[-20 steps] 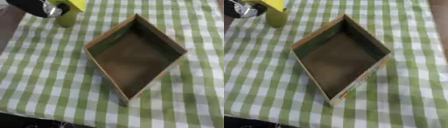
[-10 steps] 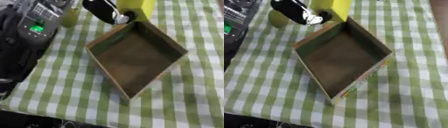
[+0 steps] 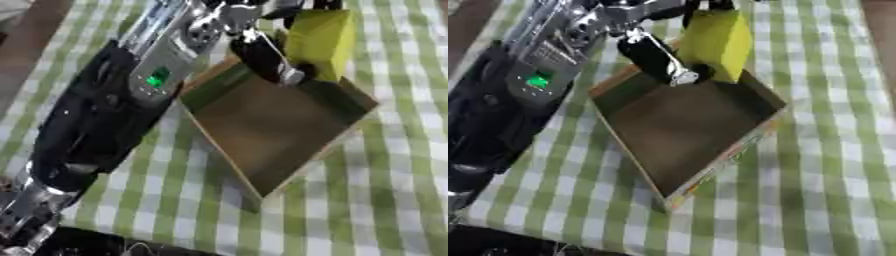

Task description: Pick up objects on the table and place them in the box.

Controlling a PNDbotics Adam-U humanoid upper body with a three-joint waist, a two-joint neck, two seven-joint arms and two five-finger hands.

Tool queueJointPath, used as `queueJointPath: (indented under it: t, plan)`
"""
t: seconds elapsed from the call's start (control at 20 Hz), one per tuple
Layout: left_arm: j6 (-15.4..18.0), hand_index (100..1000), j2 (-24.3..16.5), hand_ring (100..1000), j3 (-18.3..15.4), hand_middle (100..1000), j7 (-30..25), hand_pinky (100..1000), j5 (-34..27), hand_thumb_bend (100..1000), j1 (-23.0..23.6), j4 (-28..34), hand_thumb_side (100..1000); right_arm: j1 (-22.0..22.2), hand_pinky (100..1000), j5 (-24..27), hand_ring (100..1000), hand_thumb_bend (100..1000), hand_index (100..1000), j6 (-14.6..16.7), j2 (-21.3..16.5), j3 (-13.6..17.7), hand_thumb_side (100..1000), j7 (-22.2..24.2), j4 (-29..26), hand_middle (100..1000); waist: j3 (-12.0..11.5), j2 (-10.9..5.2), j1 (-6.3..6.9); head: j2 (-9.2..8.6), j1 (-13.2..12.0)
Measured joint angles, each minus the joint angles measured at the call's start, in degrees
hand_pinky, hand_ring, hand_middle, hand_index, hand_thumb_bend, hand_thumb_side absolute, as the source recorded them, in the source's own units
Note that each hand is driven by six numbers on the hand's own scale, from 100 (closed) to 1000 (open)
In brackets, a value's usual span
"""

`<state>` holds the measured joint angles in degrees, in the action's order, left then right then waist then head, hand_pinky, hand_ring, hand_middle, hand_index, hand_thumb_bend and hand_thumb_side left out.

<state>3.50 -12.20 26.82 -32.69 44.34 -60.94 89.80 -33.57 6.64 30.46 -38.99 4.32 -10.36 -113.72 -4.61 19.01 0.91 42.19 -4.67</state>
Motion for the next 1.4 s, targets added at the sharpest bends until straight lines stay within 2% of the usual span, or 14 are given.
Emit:
queueJointPath:
  t: [0.75, 0.8, 0.85, 1.0, 1.05, 1.1, 1.15, 1.25, 1.35, 1.4]
  plan:
    - [4.8, 600, 1.5, 512, 2.7, 504, -1.4, 627, 7.9, 100, 4.0, -10.4, 156, 0.4, 894, 0.1, 622, 100, 823, -0.3, 0.4, 0.0, 470, 0.2, 0.0, 572, 0.3, 0.46, 0.40, -0.01, 0.7]
    - [5.1, 621, 1.7, 528, 2.8, 522, -1.7, 642, 8.2, 100, 4.0, -11.0, 135, 0.4, 894, 0.1, 622, 100, 823, -0.3, 0.4, 0.0, 470, 0.2, 0.0, 572, 0.3, 0.47, 0.40, 0.00, 0.7]
    - [5.4, 653, 1.8, 552, 3.0, 550, -2.0, 659, 8.4, 100, 4.1, -11.4, 156, 0.4, 894, 0.1, 622, 100, 823, -0.3, 0.4, 0.0, 470, 0.2, 0.0, 572, 0.3, 0.47, 0.40, 0.01, 0.7]
    - [6.2, 828, 1.8, 732, 3.1, 720, -3.8, 780, 8.6, 100, 4.4, -12.7, 253, 0.4, 894, 0.1, 622, 100, 823, -0.4, 0.4, 0.0, 470, 0.2, 0.0, 572, 0.2, 0.47, 0.40, 0.03, 0.7]
    - [6.3, 886, 1.8, 800, 3.1, 786, -4.5, 838, 8.6, 156, 4.4, -13.0, 309, 0.4, 894, 0.1, 622, 100, 823, -0.4, 0.4, 0.0, 470, 0.1, 0.0, 572, 0.2, 0.47, 0.40, 0.03, 0.7]
    - [6.4, 899, 1.8, 818, 3.1, 804, -5.0, 855, 8.6, 194, 4.4, -13.1, 333, 0.4, 894, 0.1, 621, 100, 823, -0.4, 0.4, 0.0, 470, 0.1, 0.0, 572, 0.2, 0.47, 0.41, 0.03, 0.7]
    - [6.3, 927, 1.8, 854, 3.1, 843, -5.5, 890, 8.6, 321, 4.4, -13.2, 385, 0.4, 894, 0.1, 621, 100, 823, -0.4, 0.4, 0.0, 470, 0.1, 0.0, 572, 0.2, 0.47, 0.41, 0.03, 0.7]
    - [5.9, 958, 1.8, 913, 3.0, 904, -5.8, 942, 9.2, 656, 4.4, -13.3, 496, 0.4, 894, 0.1, 621, 100, 823, -0.4, 0.4, 0.0, 470, 0.1, 0.0, 572, 0.2, 0.47, 0.41, 0.03, 0.7]
    - [5.2, 965, 1.8, 934, 2.7, 927, -5.4, 958, 10.9, 765, 4.4, -13.3, 535, 0.6, 894, 0.1, 621, 100, 823, -0.4, 0.4, 0.0, 470, 0.1, 0.0, 571, 0.2, 0.47, 0.41, 0.03, 0.7]
    - [4.7, 966, 1.8, 937, 2.5, 929, -5.0, 961, 12.0, 775, 4.4, -13.3, 544, 0.7, 894, 0.1, 621, 100, 823, -0.4, 0.4, 0.0, 470, 0.0, 0.0, 571, 0.2, 0.47, 0.41, 0.03, 0.7]
